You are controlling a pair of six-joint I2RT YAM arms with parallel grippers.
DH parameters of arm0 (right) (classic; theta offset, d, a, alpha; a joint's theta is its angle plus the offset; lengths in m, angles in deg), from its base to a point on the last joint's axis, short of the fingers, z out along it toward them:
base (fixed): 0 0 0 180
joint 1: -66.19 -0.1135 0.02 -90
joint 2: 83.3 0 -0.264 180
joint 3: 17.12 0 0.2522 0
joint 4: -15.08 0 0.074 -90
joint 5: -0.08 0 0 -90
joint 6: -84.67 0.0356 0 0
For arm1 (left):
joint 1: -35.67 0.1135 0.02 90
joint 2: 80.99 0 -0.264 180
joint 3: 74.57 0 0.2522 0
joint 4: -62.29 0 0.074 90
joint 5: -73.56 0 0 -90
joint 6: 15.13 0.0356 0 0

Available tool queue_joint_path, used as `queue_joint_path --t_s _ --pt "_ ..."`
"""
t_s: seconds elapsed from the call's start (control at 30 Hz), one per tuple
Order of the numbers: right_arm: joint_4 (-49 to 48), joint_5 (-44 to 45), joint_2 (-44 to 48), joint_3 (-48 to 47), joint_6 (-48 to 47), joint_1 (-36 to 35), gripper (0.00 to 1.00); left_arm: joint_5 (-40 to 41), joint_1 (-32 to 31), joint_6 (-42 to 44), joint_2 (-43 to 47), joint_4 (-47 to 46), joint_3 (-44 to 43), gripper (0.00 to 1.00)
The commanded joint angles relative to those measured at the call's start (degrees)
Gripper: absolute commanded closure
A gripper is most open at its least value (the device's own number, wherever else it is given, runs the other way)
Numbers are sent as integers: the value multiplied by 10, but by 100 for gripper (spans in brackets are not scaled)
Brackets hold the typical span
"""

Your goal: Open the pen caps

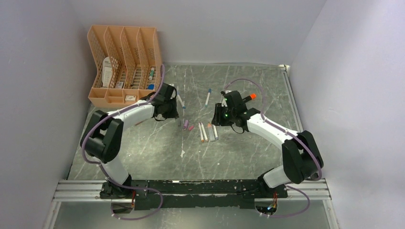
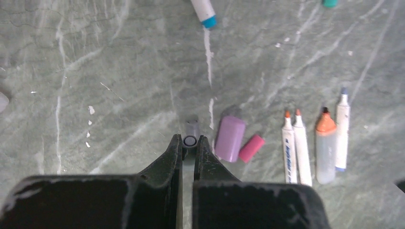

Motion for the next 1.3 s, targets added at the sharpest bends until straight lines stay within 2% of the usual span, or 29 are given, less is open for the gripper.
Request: queue_joint_path --t_s 0.0,0.3,0.67,0.8,0.97,1.17,1.2,1.27 --pt "20 -9 31 11 -5 4 62 40 5 19 -30 16 -29 92" --pt "20 -19 49 18 -7 5 60 31 1 17 -62 24 -35 85" --pt "30 -19 36 -2 -19 8 57 28 -12 16 -51 37 -26 61" --pt "43 -18 16 -36 -28 33 56 26 -13 16 -36 41 -22 54" --pt "56 -1 -50 -118 -34 54 55 27 -14 20 21 63 -18 37" --pt "82 30 -184 -264 -37 59 51 24 -14 30 110 103 -20 1" --pt "85 35 -209 -290 -35 59 46 20 -14 30 124 105 -19 0" --pt "95 45 -258 -341 -34 60 44 11 -14 27 148 106 -17 0"
